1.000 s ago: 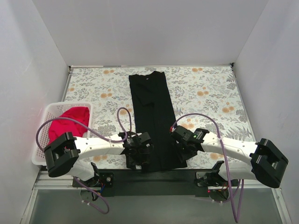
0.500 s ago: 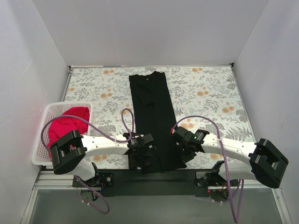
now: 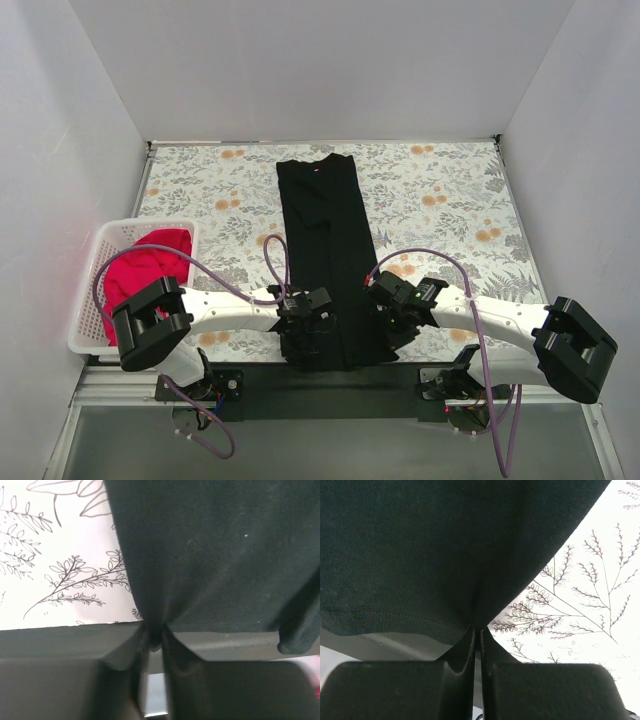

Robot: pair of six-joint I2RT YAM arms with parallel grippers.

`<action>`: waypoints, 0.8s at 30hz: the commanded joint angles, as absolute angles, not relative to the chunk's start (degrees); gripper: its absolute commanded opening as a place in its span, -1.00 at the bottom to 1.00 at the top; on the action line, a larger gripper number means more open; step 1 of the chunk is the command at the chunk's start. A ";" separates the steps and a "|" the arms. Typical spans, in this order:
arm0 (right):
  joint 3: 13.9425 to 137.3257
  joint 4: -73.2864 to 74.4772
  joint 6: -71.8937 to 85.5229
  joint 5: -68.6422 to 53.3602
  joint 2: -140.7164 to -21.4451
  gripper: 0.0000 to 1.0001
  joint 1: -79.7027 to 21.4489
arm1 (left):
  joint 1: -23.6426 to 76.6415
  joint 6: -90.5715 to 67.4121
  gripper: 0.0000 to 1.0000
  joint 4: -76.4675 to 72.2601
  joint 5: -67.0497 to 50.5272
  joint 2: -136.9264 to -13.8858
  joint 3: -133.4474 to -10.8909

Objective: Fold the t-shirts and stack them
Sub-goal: Fold the tshirt

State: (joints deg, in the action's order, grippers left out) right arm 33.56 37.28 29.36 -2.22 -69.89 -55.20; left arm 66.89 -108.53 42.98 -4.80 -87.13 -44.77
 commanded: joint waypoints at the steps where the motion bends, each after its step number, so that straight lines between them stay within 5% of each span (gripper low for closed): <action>1: 31.99 38.32 29.18 -2.55 -70.66 -0.97 -55.55 | 67.15 -108.63 -0.91 43.77 -5.27 -87.54 -45.88; 9: 38.75 39.29 25.50 -2.90 -71.71 -0.97 -52.57 | 65.22 -106.09 -1.00 48.60 -1.24 -84.20 -50.44; 24: 75.19 39.29 11.52 -0.27 -91.20 -0.97 -35.07 | 36.23 -81.22 -1.00 44.57 4.04 -90.25 -69.15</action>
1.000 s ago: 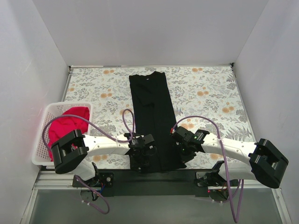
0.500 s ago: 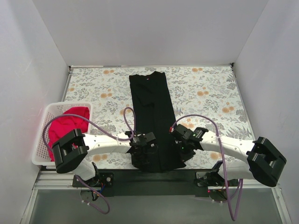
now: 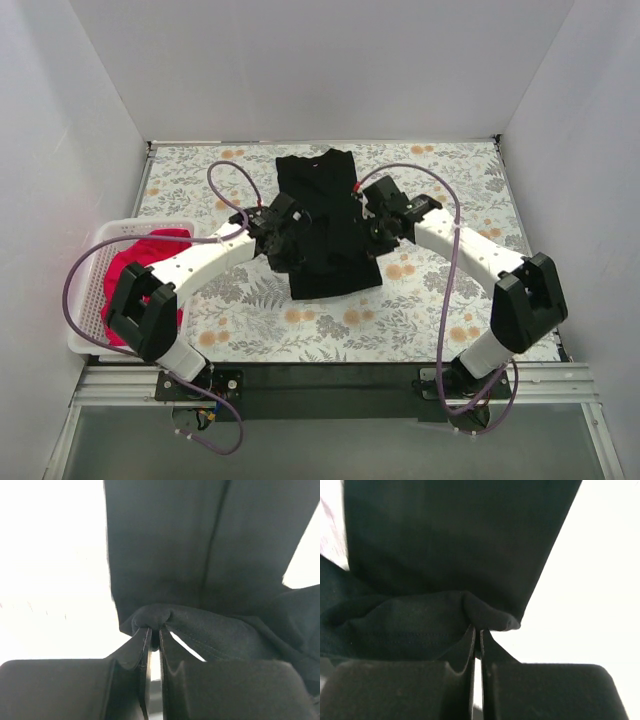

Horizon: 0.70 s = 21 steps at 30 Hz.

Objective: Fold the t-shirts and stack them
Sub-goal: Fold the tshirt

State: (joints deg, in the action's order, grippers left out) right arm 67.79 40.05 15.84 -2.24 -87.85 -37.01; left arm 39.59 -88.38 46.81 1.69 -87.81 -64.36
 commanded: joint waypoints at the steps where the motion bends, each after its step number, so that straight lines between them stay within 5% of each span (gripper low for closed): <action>1: 76.97 39.11 10.64 -0.26 -92.62 -0.97 -34.11 | 34.12 -80.34 -1.00 43.78 4.57 -90.96 -70.39; 21: 93.78 29.45 5.63 -3.25 -113.55 -0.97 -25.49 | 26.46 -72.51 -1.00 29.10 10.19 -107.92 -80.86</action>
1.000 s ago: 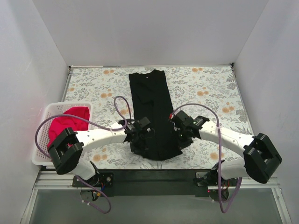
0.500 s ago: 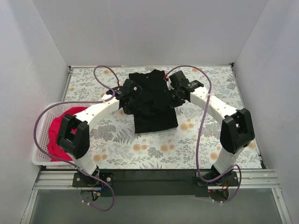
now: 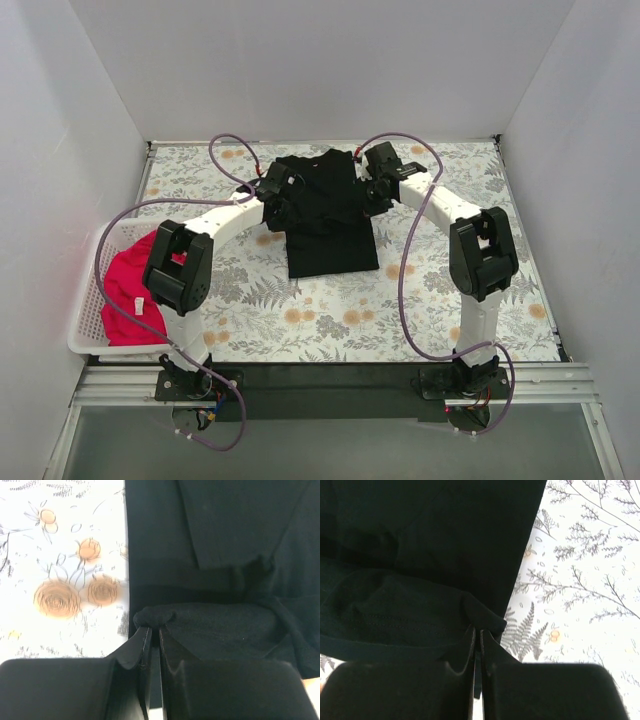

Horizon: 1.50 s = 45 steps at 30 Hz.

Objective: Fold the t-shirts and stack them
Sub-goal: Fold the tshirt

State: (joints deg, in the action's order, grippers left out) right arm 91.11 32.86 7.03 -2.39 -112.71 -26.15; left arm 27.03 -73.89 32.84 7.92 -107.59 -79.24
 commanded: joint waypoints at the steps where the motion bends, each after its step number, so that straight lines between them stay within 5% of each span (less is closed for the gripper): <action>1: 93.69 28.23 5.45 -3.34 -113.90 -0.97 -25.23 | 26.46 -72.51 -1.00 28.74 10.54 -108.28 -80.77; 19: 90.79 19.51 4.13 -3.96 -117.60 -0.97 -24.79 | 26.02 -78.13 -1.00 20.39 14.85 -108.02 -73.13; 22: 91.14 19.42 3.69 -3.34 -117.60 -0.83 -24.79 | 26.02 -78.31 -0.77 20.48 15.99 -107.58 -72.78; 30: 88.77 19.51 4.83 -3.17 -109.43 -0.29 -25.40 | 27.33 -78.22 0.31 21.53 17.22 -96.70 -70.75; 33: 85.18 18.81 6.41 -1.41 -105.22 -0.23 -26.97 | 29.52 -78.48 0.40 22.32 17.05 -92.13 -69.18; 36: 79.56 15.48 7.12 -1.31 -100.65 -0.24 -28.12 | 33.55 -79.10 0.40 22.24 17.49 -89.48 -66.10; 39: 74.19 10.66 7.73 -7.01 -97.83 -0.32 -30.05 | 37.42 -80.33 0.19 21.36 15.21 -88.24 -62.68; 45: 73.03 7.30 8.09 -13.88 -102.73 -0.60 -31.55 | 41.22 -82.18 -0.76 17.93 12.66 -93.60 -57.75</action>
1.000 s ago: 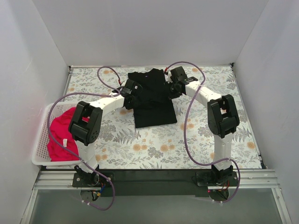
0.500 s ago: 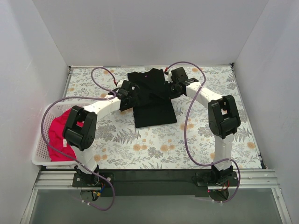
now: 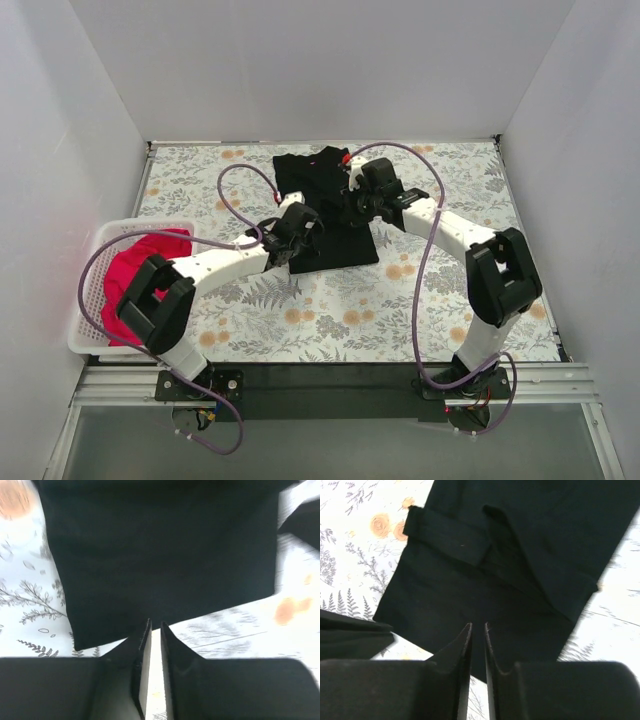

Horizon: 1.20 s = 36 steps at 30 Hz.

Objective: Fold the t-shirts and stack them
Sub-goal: Fold the tshirt

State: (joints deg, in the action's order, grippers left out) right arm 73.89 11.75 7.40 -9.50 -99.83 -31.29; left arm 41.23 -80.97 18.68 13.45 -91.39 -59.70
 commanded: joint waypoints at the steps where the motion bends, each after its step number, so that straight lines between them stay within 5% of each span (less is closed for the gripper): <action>1: 73.30 6.86 8.09 -15.28 -104.75 -0.63 -31.64 | 41.22 -82.35 -0.79 17.06 12.40 -94.21 -57.40; 14: 85.77 5.63 5.28 -10.64 -118.64 -0.70 -31.29 | 41.31 -83.58 -0.99 16.26 8.35 -98.26 -51.33; 24: 110.47 12.56 5.19 -10.28 -130.34 -0.46 -27.68 | 42.45 -84.90 -1.00 16.44 3.78 -94.84 -45.36; 36: 74.29 4.67 11.33 -24.33 -102.94 -0.38 -27.34 | 42.80 -87.63 -0.72 21.18 8.61 -78.50 -46.58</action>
State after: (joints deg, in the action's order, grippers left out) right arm 80.18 8.91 8.34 -17.32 -108.84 -27.18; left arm 42.81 -87.26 17.58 5.21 -83.74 -43.40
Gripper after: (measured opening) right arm 0.309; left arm 0.126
